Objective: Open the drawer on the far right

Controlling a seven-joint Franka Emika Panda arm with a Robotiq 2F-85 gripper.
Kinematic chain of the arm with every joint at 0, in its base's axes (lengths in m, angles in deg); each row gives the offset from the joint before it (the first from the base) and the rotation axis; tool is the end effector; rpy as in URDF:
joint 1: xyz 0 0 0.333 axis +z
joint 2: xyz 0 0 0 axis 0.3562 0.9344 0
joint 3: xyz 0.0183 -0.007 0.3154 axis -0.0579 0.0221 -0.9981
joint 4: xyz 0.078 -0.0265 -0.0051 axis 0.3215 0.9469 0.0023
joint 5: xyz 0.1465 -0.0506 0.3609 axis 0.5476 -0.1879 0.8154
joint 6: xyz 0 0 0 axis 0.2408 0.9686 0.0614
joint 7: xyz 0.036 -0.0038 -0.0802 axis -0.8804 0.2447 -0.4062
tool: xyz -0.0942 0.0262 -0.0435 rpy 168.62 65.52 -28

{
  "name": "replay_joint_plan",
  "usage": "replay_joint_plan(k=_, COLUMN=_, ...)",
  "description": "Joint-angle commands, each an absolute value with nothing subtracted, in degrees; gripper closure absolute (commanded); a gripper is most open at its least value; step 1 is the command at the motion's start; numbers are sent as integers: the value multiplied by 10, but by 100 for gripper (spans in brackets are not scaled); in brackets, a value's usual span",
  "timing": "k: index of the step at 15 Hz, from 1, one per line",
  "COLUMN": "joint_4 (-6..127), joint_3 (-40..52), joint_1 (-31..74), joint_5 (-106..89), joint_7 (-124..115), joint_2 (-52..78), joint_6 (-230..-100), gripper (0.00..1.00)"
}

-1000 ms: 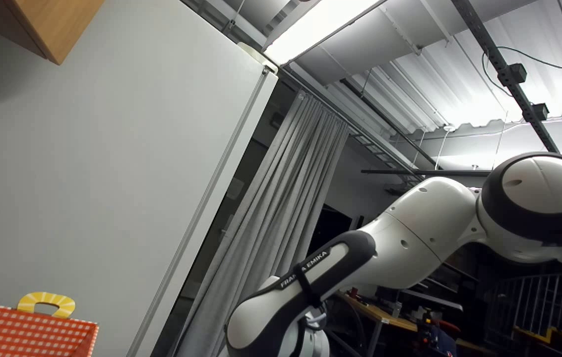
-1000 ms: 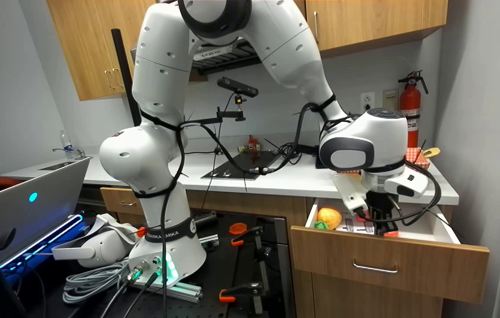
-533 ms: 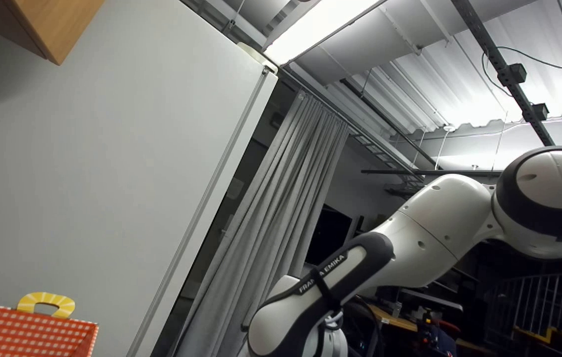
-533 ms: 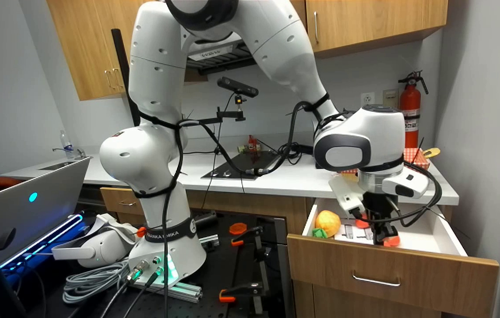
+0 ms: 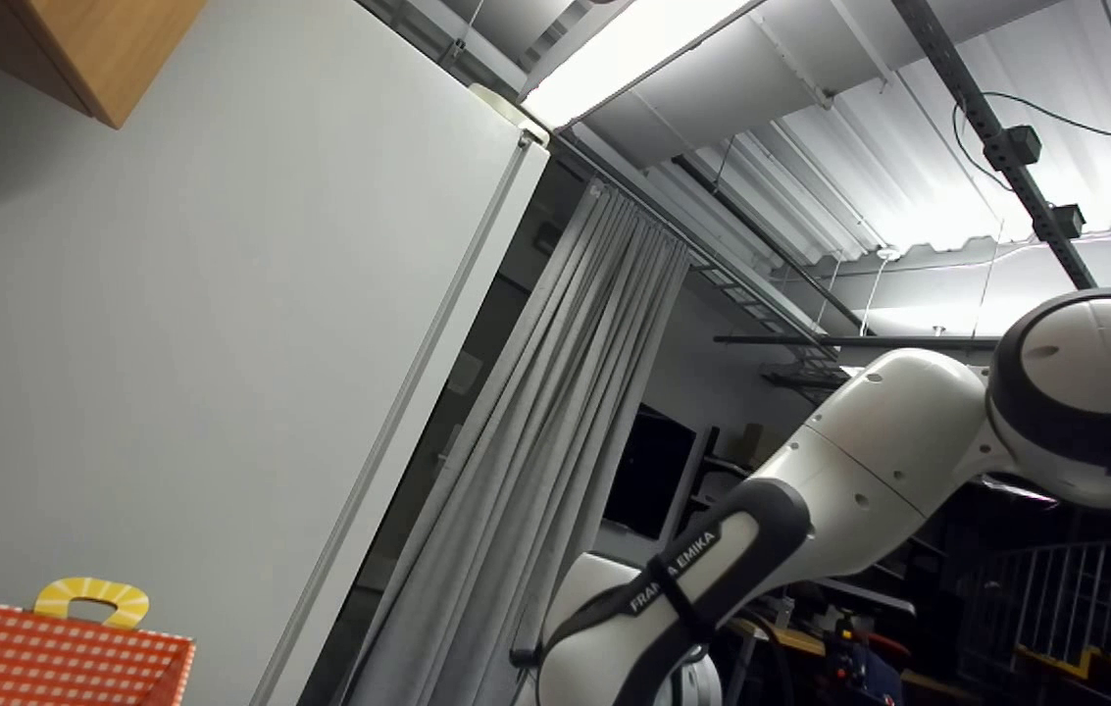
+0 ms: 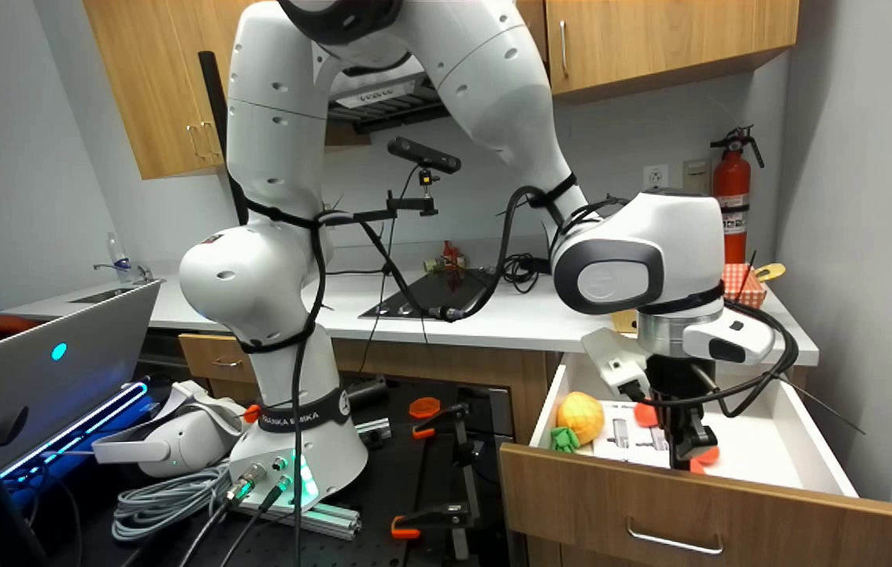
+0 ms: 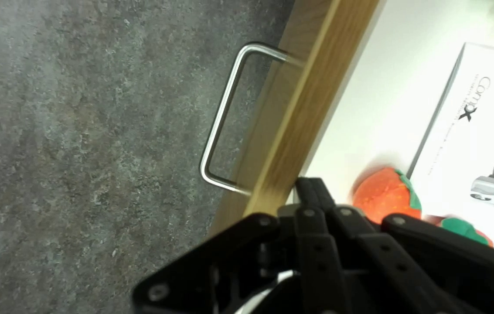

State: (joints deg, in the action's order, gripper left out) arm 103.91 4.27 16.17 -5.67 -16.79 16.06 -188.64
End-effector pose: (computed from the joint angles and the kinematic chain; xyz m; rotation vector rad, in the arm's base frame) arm 0.5080 -0.0618 0.1856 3.1241 0.0249 0.0667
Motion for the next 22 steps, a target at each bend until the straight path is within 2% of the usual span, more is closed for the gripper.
replay_joint_plan(k=1, joint_4=1059, joint_3=79, joint_1=176, joint_5=-106, joint_7=-133, joint_2=142, joint_6=-1887, gripper=100)
replay_joint_plan(k=22, joint_4=1087, joint_3=215, joint_1=206, joint_5=-334, joint_7=-6, joint_2=114, joint_6=-1888, gripper=100)
